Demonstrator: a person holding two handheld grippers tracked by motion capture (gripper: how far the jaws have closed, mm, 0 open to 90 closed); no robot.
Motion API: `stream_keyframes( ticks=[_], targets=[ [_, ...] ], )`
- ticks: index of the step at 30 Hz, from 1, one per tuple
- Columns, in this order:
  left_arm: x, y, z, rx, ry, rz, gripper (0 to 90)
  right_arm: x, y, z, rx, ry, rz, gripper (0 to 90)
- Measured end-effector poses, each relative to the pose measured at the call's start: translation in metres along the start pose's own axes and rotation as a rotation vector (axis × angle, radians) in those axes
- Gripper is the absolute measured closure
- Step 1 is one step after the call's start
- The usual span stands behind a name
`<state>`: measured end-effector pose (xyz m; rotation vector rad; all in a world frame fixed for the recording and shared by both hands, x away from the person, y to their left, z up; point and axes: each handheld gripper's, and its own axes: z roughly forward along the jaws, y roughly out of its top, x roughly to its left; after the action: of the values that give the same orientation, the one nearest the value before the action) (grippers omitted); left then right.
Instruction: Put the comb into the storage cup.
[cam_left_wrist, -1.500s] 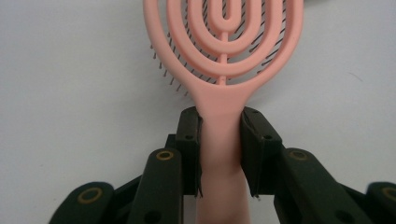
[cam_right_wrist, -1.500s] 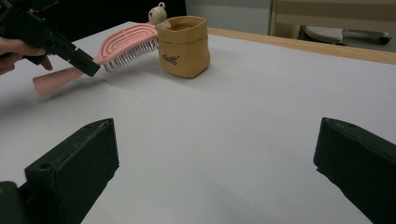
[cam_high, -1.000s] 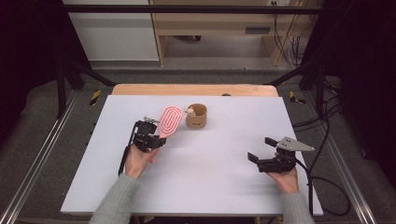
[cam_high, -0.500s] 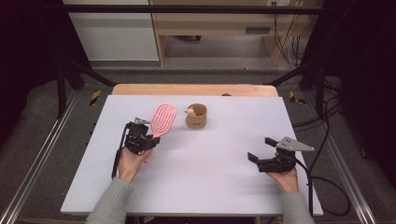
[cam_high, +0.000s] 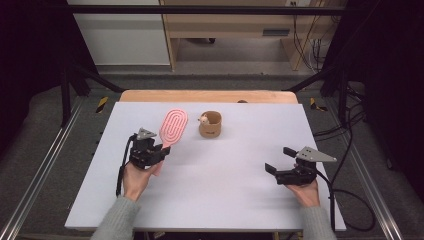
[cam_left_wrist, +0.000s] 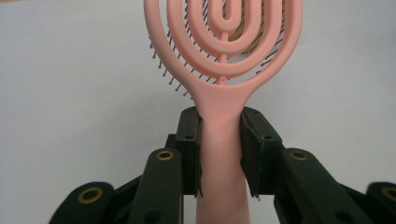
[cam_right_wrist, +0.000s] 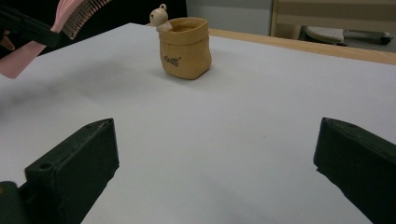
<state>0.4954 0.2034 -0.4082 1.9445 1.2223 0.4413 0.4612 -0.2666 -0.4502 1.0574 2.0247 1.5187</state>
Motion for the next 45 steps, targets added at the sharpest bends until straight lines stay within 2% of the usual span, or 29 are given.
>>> stream_keyframes(
  ticks=[7,9,15,26,34,45],
  targets=[
    [-0.007,-0.003,-0.006,-0.031,-0.025,0.026,70.3,0.0,0.0,0.0,-0.004,0.004,0.004,0.4],
    [-0.009,-0.003,-0.007,-0.037,-0.046,0.032,70.3,0.001,0.001,-0.001,-0.005,0.006,0.006,0.4],
    [-0.018,-0.006,-0.007,-0.058,-0.073,0.068,70.3,0.001,0.002,-0.002,-0.019,0.007,0.009,0.4],
    [-0.035,-0.011,-0.002,-0.064,-0.103,0.126,70.3,0.003,0.005,-0.003,-0.038,0.017,0.025,0.4],
    [-0.042,-0.012,-0.001,-0.077,-0.12,0.139,70.3,0.013,0.012,0.002,-0.031,0.028,0.011,0.5],
    [-0.049,-0.011,-0.001,-0.094,-0.141,0.153,70.3,0.024,0.019,0.007,-0.027,0.027,0.023,0.4]
  ],
)
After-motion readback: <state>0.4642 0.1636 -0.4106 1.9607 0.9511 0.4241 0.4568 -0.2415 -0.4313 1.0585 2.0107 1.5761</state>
